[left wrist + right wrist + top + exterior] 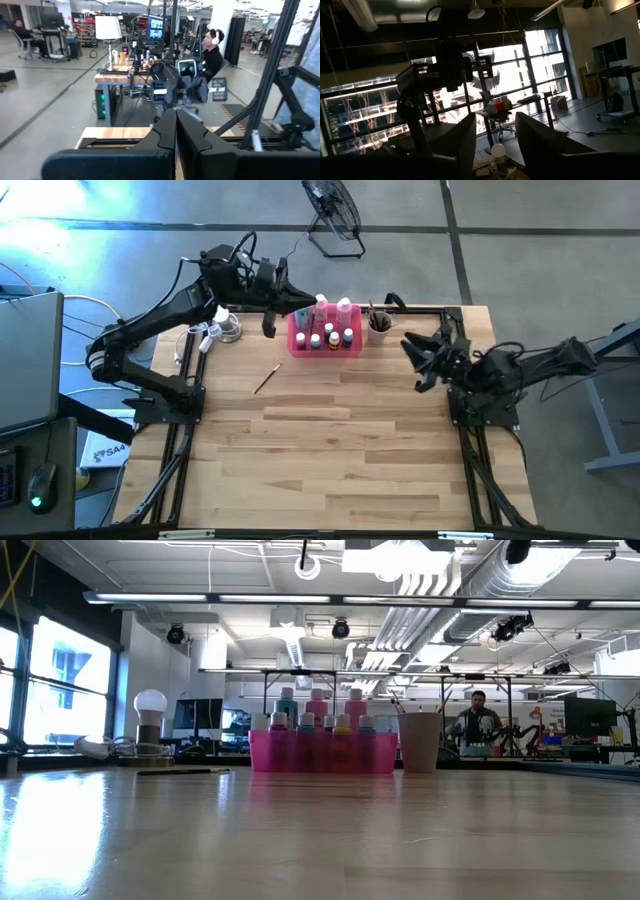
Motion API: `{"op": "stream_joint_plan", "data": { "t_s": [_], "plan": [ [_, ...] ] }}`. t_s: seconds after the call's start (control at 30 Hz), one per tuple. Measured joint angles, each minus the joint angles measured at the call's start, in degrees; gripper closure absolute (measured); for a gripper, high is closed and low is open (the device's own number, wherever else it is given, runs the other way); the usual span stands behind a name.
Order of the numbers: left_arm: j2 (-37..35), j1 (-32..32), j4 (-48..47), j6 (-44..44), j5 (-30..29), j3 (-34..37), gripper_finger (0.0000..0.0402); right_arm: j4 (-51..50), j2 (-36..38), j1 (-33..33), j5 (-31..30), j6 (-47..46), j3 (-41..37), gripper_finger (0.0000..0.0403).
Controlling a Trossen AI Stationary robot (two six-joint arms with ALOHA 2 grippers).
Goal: Pick & Place Paint Supplies
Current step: Put the silver paintbrush into the white cup
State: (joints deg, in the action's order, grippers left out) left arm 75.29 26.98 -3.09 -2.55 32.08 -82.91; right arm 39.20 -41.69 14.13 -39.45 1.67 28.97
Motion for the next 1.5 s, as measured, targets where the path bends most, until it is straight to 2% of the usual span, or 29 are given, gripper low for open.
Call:
{"op": "stream_joint_plan", "data": {
  "t_s": [0.1, 0.2, 0.37, 0.53, 0.8, 1.1, 1.5],
  "plan": [
    [0.0, 0.0, -0.2, -0.7, 0.6, 0.0, 0.0401, 0.9, -3.8, -2.2, 4.7, -2.7, 0.4, 0.0256],
    [0.0, 0.0, -0.8, -0.7, 1.9, 0.0, 0.0401, 0.9, -8.6, -4.1, 8.6, -4.6, 3.1, 0.0241],
    [0.0, 0.0, -2.8, -0.8, 2.1, 0.0, 0.0401, -0.8, -16.3, -7.4, 15.2, -4.0, 10.8, 0.0239],
    [0.0, 0.0, -3.3, -0.7, 3.8, 0.0, 0.0401, -7.7, -23.2, -11.9, 22.3, -6.9, 18.9, 0.0239],
    [0.0, 0.0, -3.7, 0.8, 5.4, 0.0, 0.0401, -11.6, -32.1, -16.8, 27.9, -9.1, 27.8, 0.023],
    [0.0, 0.0, -4.7, 1.2, 5.4, 0.0, 0.0401, -12.0, -37.7, -19.1, 32.2, -9.0, 32.0, 0.0191],
    [0.0, 0.0, -6.1, 1.2, 4.8, 0.0, 0.0401, -11.6, -43.3, -21.7, 36.8, -9.0, 37.4, 0.0197]
  ]
}}
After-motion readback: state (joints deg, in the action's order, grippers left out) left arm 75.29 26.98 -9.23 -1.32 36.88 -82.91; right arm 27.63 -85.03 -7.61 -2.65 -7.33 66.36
